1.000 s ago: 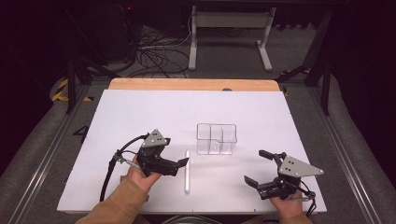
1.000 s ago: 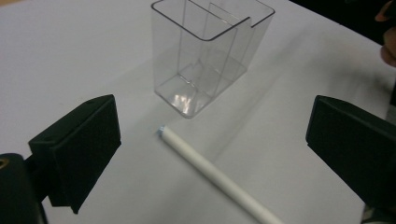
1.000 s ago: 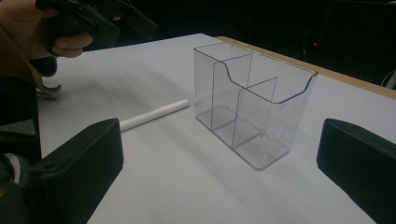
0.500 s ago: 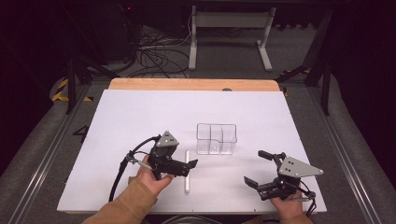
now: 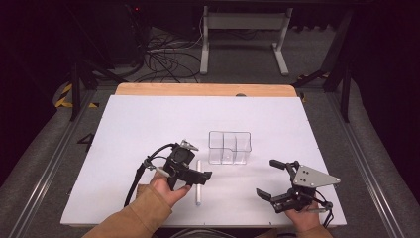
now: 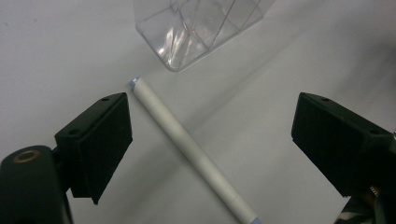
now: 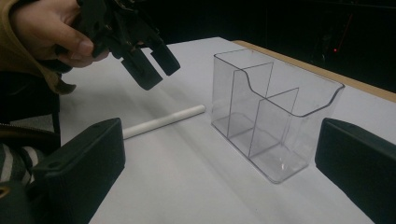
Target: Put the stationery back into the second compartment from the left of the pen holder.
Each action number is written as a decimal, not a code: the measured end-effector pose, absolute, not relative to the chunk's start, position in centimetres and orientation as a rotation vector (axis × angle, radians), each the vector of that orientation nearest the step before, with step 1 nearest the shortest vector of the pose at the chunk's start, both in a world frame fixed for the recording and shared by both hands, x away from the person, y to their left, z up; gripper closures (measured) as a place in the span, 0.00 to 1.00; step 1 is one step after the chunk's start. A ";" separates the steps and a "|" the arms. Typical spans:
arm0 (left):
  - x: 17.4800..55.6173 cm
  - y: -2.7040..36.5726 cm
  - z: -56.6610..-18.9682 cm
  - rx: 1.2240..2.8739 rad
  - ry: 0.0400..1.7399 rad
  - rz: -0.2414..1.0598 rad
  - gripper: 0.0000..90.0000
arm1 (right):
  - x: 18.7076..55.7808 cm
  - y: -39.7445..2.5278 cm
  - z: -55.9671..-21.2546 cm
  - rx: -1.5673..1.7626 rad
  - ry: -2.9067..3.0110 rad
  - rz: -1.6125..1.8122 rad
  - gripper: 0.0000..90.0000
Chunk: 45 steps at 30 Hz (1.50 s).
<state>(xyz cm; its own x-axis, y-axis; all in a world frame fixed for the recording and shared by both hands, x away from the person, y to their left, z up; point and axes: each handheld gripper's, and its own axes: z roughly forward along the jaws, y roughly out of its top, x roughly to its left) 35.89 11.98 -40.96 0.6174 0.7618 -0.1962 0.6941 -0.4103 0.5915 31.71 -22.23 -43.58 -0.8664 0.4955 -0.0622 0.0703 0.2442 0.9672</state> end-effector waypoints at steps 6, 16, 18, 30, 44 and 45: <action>36.8 12.0 -41.6 2.204 1.213 0.068 0.15 | 32.0 -22.1 -43.3 0.503 2.166 1.686 0.03; 37.2 11.5 -42.8 2.245 1.313 0.064 0.18 | 32.5 -21.7 -43.1 0.450 2.179 1.726 0.03; 37.3 11.4 -43.2 2.252 1.334 0.068 0.18 | 32.6 -21.7 -43.1 0.448 2.180 1.729 0.03; 37.5 10.9 -43.8 2.336 1.397 0.128 0.43 | 32.5 -21.6 -43.2 0.444 2.186 1.724 0.03; 38.1 10.5 -44.1 2.349 1.406 0.061 0.60 | 32.4 -21.7 -43.3 0.445 2.193 1.735 0.03; 38.1 10.4 -44.1 2.351 1.413 0.062 0.61 | 32.4 -21.6 -43.3 0.447 2.195 1.733 0.03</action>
<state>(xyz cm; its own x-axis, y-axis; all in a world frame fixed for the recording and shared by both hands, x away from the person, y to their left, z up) 38.10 10.39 -44.08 0.4896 0.8567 -0.1621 0.8392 -0.4125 0.3544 32.42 -21.61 -43.32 -0.9039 0.4251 -0.0474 0.0525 0.2202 0.9740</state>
